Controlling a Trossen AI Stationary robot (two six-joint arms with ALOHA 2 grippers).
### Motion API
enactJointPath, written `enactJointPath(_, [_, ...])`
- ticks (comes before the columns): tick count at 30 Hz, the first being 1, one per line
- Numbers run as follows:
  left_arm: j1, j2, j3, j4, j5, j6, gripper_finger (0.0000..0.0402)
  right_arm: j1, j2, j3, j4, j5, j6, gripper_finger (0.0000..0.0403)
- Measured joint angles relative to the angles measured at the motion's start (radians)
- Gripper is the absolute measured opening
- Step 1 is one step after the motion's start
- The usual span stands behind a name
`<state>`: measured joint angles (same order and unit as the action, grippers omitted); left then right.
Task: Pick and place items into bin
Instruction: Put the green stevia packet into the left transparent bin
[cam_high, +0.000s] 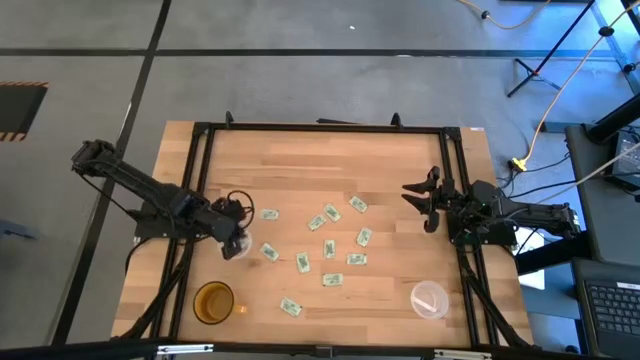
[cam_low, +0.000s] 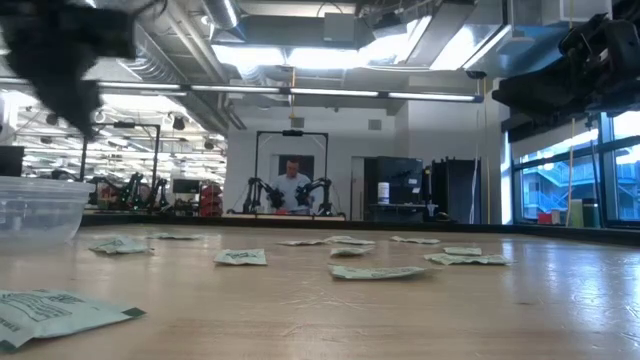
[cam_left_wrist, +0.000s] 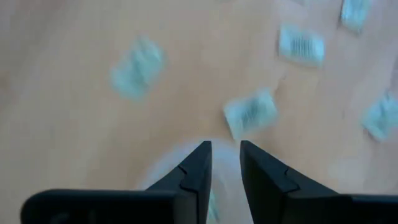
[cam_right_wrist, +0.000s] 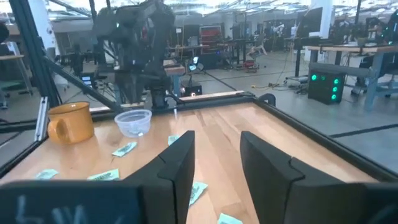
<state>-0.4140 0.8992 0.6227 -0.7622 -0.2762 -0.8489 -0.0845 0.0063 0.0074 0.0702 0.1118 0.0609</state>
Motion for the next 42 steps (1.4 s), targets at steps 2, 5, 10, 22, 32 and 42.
enactJointPath(2, [0.03,-0.01,0.015,0.008,-0.086,0.078,0.0078,0.0,0.0,0.0,0.0,0.0,-0.03,0.0133])
enactJointPath(5, [0.104,-0.01,0.038,0.016,-0.103,0.175,0.0079,0.0,0.0,0.0,0.008,0.0,-0.093,0.0133])
enactJointPath(10, [0.241,0.037,0.039,0.085,-0.036,0.332,0.0091,0.0,0.0,0.0,0.039,0.001,-0.157,0.0133])
enactJointPath(22, [0.413,0.291,0.039,0.299,0.121,0.671,0.0114,0.0,0.0,0.0,0.013,0.0,-0.203,0.0133])
enactJointPath(32, [0.466,0.502,0.039,0.295,0.121,0.672,0.0083,0.0,0.0,0.0,0.014,0.001,-0.201,0.0133])
enactJointPath(42, [0.491,0.603,0.044,0.301,0.174,0.671,0.0064,0.0,0.0,0.0,0.013,0.0,-0.188,0.0133])
